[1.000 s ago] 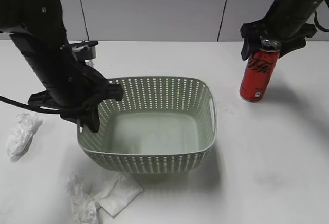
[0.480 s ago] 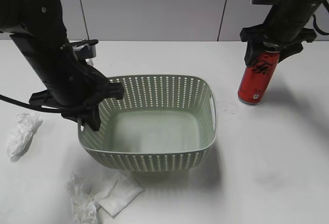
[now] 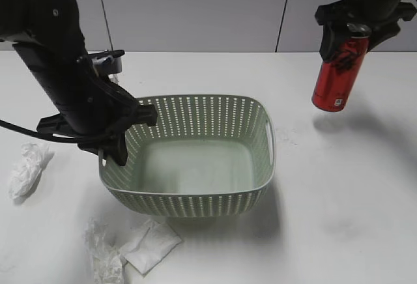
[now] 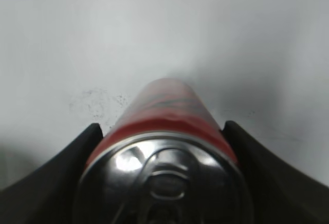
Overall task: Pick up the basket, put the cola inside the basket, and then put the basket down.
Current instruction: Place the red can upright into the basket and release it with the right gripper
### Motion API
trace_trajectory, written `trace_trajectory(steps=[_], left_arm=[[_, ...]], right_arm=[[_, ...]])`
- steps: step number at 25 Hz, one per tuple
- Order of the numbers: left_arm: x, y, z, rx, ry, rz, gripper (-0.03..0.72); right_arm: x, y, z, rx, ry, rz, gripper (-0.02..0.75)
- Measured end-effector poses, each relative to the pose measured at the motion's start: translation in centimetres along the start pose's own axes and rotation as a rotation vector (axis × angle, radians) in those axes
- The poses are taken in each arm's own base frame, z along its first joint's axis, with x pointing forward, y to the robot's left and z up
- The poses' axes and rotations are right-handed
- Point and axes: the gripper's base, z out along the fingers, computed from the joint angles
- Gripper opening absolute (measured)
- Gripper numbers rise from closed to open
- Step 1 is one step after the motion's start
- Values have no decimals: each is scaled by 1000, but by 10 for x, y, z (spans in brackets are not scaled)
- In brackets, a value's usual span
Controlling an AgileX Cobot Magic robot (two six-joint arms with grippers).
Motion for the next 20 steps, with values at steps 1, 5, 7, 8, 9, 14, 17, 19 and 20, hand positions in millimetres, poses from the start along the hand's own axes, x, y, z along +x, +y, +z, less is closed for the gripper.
trace_trajectory(steps=[1, 5, 7, 8, 9, 14, 17, 19, 20], left_arm=[[0, 0, 0, 0, 0, 0, -2], [0, 0, 0, 1, -3, 0, -2], [0, 0, 0, 2, -5, 0, -2], [-1, 0, 0, 2, -6, 0, -2], [-1, 0, 0, 2, -6, 0, -2], [0, -2, 0, 25, 2, -21, -2], [0, -3, 0, 35, -5, -27, -3], [-1, -3, 0, 36, -8, -27, -3], [-2, -4, -1, 39, -13, -26, -3]], right_arm=[[0, 0, -5, 0, -10, -1, 507], [2, 2, -35, -2, -67, -11, 507], [7, 3, -58, -3, -111, -14, 507], [10, 3, -67, -3, -128, -15, 507], [15, 3, -80, -3, -150, -16, 507], [54, 5, -122, -4, -191, -22, 507], [85, 5, -138, -2, -194, -35, 507], [105, 5, -142, -1, -183, -43, 507], [114, 5, -145, -1, -190, -47, 507]])
